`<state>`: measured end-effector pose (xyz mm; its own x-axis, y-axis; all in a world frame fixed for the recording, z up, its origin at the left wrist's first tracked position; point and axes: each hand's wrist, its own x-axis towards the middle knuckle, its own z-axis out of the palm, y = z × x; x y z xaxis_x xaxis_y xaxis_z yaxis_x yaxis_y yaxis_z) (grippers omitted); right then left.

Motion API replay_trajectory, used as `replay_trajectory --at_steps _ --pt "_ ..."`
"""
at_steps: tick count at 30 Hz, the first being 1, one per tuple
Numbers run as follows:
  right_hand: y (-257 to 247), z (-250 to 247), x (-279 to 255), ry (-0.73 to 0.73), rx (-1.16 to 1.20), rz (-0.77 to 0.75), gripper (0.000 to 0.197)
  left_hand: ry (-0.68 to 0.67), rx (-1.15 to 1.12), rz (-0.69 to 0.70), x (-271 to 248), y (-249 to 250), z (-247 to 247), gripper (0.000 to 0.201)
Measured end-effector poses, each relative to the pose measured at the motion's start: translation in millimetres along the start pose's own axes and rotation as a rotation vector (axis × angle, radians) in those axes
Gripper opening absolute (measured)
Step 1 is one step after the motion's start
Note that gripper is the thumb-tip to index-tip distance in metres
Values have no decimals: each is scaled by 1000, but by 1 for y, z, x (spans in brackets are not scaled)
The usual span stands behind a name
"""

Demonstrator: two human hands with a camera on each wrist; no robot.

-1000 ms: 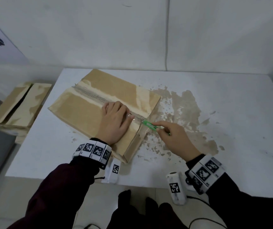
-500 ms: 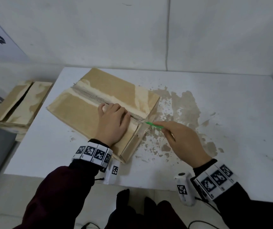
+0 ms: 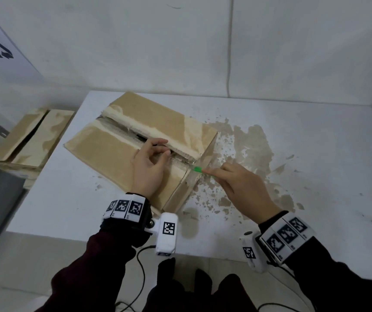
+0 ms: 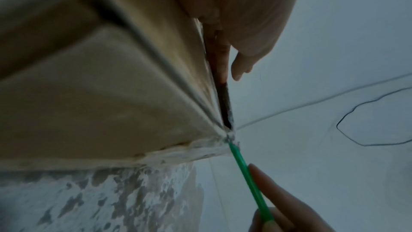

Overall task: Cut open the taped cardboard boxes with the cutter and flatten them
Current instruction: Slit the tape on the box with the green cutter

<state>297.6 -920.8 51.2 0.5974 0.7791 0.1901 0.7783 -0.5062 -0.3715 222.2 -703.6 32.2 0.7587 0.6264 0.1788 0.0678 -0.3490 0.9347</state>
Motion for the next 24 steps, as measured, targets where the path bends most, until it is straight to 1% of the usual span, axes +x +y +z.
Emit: replay_trajectory --at_steps 2,4,7,11,13,15,17,18,19,21,23,24 --pt "0 1 1 13 -31 18 38 -13 12 31 -1 0 -1 21" --pt "-4 5 4 48 -101 27 49 -38 45 74 -4 0 -2 21" --pt "-10 9 6 61 -183 44 59 -60 215 137 -9 3 1 24" --pt "-6 13 5 107 -141 77 54 -64 273 171 -9 5 3 28" --pt "-4 17 6 133 -166 96 49 -60 268 176 -9 4 2 29" --pt "9 12 6 160 -226 229 42 -48 268 204 -8 5 2 28" --pt "36 -3 3 146 -236 364 39 -32 257 228 -8 5 2 27" --pt "49 -11 -1 117 -186 391 39 -34 250 231 -7 4 3 27" --pt "59 -17 -4 89 -88 399 38 -35 253 232 -5 3 4 26" --pt "70 -21 -5 81 176 428 33 -27 306 226 -3 -1 7 26" --pt "75 -11 -6 110 361 526 29 -18 394 223 -3 -3 9 23" --pt "77 -2 -9 118 389 590 28 -15 438 230 -4 -3 10 21"
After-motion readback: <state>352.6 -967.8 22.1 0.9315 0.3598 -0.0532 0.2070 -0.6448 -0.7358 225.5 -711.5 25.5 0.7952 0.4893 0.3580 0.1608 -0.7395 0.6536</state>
